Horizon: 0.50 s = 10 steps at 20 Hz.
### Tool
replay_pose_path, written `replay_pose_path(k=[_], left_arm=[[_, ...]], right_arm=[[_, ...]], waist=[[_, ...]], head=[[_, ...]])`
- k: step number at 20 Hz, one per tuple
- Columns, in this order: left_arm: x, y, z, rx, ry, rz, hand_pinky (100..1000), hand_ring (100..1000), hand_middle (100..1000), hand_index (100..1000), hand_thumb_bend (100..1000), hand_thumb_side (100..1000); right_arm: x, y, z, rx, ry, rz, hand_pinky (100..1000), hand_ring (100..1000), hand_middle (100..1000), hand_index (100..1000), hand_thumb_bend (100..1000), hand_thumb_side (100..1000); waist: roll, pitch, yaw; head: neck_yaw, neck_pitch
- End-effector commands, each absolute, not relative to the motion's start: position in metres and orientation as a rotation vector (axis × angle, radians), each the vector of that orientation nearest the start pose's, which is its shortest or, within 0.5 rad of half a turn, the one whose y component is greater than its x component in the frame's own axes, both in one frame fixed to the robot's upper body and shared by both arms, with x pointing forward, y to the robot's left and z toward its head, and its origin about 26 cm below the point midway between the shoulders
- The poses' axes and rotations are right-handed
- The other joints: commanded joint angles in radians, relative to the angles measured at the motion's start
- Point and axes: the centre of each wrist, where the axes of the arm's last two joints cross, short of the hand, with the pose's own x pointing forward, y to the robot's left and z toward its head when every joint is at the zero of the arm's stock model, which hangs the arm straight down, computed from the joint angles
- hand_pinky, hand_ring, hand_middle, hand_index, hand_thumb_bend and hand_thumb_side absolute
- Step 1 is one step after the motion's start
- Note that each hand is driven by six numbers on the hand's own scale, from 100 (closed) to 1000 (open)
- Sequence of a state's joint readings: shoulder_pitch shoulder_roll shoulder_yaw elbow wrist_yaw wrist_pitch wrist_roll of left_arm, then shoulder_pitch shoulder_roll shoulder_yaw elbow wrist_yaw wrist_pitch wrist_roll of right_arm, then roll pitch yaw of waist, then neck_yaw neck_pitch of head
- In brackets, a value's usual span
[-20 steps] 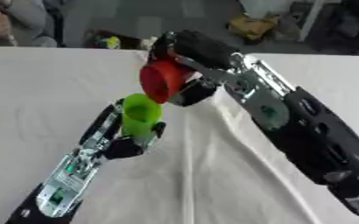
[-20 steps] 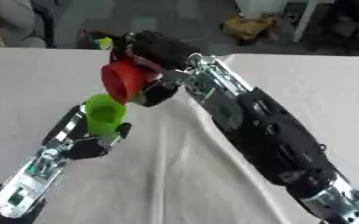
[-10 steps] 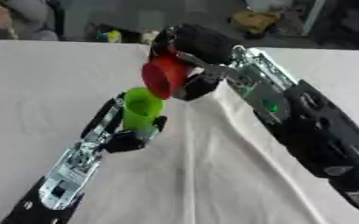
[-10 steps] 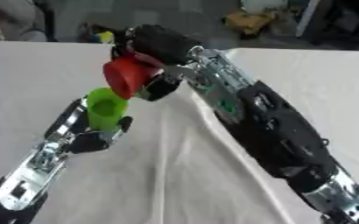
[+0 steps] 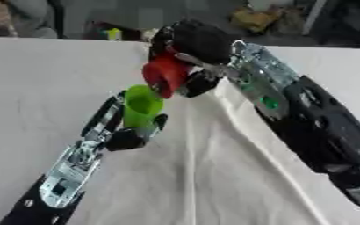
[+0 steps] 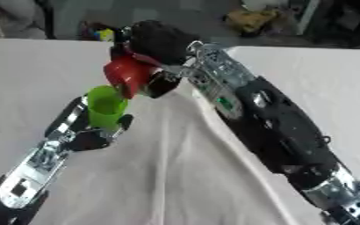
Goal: Pour the contents of one cup into another cup.
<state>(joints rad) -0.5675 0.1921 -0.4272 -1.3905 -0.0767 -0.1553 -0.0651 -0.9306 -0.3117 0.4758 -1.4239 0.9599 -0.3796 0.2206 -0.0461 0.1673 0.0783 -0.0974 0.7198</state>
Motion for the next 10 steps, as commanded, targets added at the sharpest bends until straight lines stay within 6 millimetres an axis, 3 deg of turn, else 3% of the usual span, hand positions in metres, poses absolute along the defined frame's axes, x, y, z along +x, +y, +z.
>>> replay_pose_path(k=[1,10], left_arm=[[0.3774,0.1265,0.1064,-0.178,-2.007,-0.861,100,351,301,648,100,278],[0.3773,0.1259,0.1074,-0.18,-2.01,-0.862,100,352,302,648,100,283]], right_arm=[[0.4005,-0.1049,0.2493,0.929,2.234,-2.066,496,409,383,482,100,118],[0.3979,-0.102,0.253,0.975,2.141,-2.04,502,430,395,490,100,127]], waist=[[0.001,-0.019,0.001],[0.001,-0.021,0.005]], head=[[0.004,0.004],[0.006,0.001]])
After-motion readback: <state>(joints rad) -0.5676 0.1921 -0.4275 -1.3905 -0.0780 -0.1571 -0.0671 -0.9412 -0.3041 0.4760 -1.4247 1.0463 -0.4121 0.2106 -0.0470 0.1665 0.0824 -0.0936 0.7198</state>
